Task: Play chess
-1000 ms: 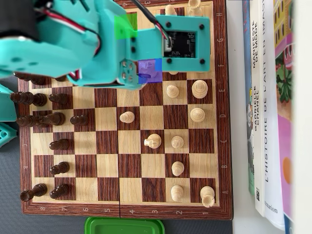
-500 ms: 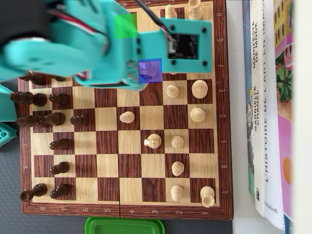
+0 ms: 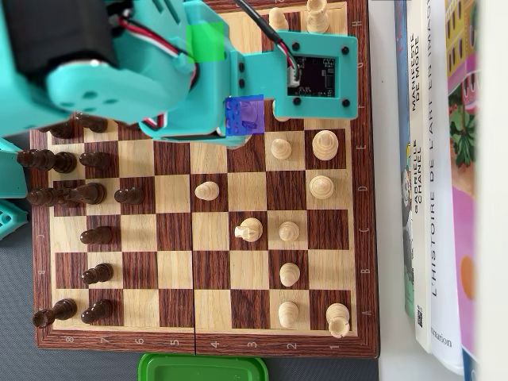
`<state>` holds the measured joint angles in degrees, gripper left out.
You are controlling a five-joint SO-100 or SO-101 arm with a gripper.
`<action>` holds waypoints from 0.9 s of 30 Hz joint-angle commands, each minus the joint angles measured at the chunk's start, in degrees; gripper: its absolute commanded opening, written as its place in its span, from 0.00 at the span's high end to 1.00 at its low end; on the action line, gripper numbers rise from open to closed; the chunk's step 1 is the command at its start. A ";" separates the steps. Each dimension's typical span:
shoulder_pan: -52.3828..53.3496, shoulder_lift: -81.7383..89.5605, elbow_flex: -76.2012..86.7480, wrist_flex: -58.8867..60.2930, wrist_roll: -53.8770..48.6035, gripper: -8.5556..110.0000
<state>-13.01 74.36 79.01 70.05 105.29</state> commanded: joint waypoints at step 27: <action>0.09 0.26 -0.35 0.26 0.26 0.82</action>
<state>-13.01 74.36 79.01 70.05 105.29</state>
